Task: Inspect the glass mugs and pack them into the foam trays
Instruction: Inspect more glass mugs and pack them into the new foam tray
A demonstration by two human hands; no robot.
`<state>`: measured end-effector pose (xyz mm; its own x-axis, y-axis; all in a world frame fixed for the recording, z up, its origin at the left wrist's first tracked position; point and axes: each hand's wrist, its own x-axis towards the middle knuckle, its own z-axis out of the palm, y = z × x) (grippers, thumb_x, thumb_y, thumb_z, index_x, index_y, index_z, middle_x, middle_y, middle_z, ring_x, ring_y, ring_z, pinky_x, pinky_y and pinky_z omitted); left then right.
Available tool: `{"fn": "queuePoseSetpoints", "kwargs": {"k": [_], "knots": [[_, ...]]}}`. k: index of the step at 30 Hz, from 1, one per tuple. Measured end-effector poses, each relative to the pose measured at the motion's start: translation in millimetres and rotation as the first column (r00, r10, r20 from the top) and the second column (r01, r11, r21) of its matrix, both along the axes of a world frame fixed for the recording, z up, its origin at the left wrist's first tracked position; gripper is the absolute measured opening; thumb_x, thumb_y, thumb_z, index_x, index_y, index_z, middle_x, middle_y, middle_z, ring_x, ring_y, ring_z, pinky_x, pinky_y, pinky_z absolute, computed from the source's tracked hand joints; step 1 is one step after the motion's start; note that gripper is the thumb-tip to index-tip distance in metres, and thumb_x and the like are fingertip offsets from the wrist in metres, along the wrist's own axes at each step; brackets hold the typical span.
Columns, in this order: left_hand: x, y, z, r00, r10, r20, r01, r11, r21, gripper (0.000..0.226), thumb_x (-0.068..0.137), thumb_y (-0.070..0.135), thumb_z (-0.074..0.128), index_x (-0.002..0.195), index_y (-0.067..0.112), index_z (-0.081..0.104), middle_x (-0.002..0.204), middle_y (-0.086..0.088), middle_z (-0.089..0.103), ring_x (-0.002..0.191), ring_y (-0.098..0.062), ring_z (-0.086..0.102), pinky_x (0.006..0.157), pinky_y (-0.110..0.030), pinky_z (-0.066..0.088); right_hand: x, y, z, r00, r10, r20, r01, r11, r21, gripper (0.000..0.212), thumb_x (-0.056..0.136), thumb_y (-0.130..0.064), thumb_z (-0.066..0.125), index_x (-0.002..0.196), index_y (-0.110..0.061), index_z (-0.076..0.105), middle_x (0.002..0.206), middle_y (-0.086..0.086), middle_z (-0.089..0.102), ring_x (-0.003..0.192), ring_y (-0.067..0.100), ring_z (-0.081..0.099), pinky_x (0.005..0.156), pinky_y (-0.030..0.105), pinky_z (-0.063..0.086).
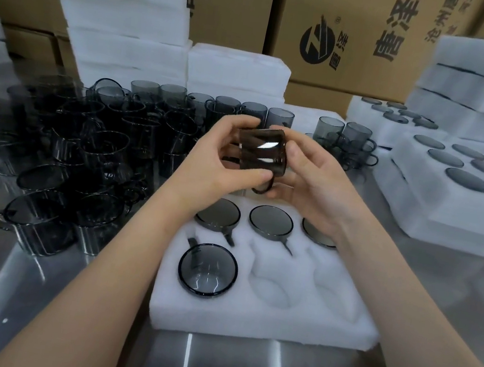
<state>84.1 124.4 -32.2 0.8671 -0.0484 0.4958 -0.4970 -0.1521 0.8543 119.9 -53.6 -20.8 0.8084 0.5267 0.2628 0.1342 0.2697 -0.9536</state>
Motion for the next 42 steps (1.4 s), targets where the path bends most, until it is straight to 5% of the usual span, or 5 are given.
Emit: {"fn": "queuePoseSetpoints", "kwargs": {"k": [12, 23, 30, 36, 42], "knots": [[-0.4, -2.5, 2.3, 0.996, -0.065, -0.060, 0.077, 0.974, 0.212, 0.065, 0.061, 0.017, 0.085, 0.121, 0.024, 0.061, 0.114, 0.004, 0.068, 0.108, -0.015, 0.065, 0.101, -0.037, 0.050, -2.4, 5.7, 0.2, 0.922, -0.346, 0.175, 0.368, 0.923, -0.114, 0.025, 0.083, -0.036, 0.069, 0.063, -0.029, 0.058, 0.060, -0.001, 0.060, 0.043, 0.023, 0.046, 0.034, 0.020, 0.030], [0.9, 0.7, 1.7, 0.989, -0.115, -0.093, 0.117, 0.993, 0.018, 0.046, 0.084, -0.001, 0.070, 0.126, 0.006, 0.054, 0.113, -0.003, 0.064, 0.104, -0.010, 0.062, 0.089, -0.025, 0.052, 3.2, -8.3, 2.6, 0.989, 0.103, -0.104, -0.093, 0.991, 0.099, 0.038, 0.087, -0.010, 0.054, 0.125, -0.011, 0.055, 0.081, -0.003, 0.070, 0.055, 0.006, 0.055, 0.064, 0.016, 0.039], [-2.3, -0.7, 2.9, 0.992, -0.069, -0.101, 0.084, 0.985, 0.151, 0.048, 0.080, 0.002, 0.076, 0.125, 0.009, 0.060, 0.111, -0.001, 0.068, 0.106, -0.012, 0.064, 0.100, -0.038, 0.051, -0.8, -0.5, 1.0, 0.987, -0.154, 0.040, 0.157, 0.985, -0.073, 0.028, 0.074, -0.018, 0.074, 0.096, -0.015, 0.057, 0.072, -0.001, 0.067, 0.043, 0.015, 0.053, 0.036, 0.018, 0.031], [-2.0, -5.2, 1.6, 0.998, -0.034, -0.062, 0.048, 0.968, 0.246, 0.060, 0.065, 0.027, 0.082, 0.120, 0.019, 0.060, 0.113, -0.002, 0.068, 0.108, -0.020, 0.065, 0.101, -0.045, 0.048, -3.5, 6.6, -1.0, 0.856, -0.429, 0.289, 0.477, 0.870, -0.121, 0.026, 0.094, -0.030, 0.064, 0.074, -0.018, 0.053, 0.056, -0.001, 0.060, 0.034, 0.019, 0.047, 0.032, 0.019, 0.027], [-0.8, -4.0, 0.1, 0.999, 0.015, -0.037, -0.012, 0.996, 0.092, 0.042, 0.072, 0.025, 0.078, 0.107, 0.026, 0.054, 0.105, 0.007, 0.071, 0.103, -0.013, 0.068, 0.099, -0.042, 0.052, -3.6, 5.8, 4.9, 0.921, -0.381, 0.079, 0.382, 0.924, 0.007, 0.013, 0.089, -0.033, 0.062, 0.088, -0.020, 0.061, 0.077, 0.002, 0.058, 0.052, 0.016, 0.049, 0.044, 0.022, 0.038]]}}
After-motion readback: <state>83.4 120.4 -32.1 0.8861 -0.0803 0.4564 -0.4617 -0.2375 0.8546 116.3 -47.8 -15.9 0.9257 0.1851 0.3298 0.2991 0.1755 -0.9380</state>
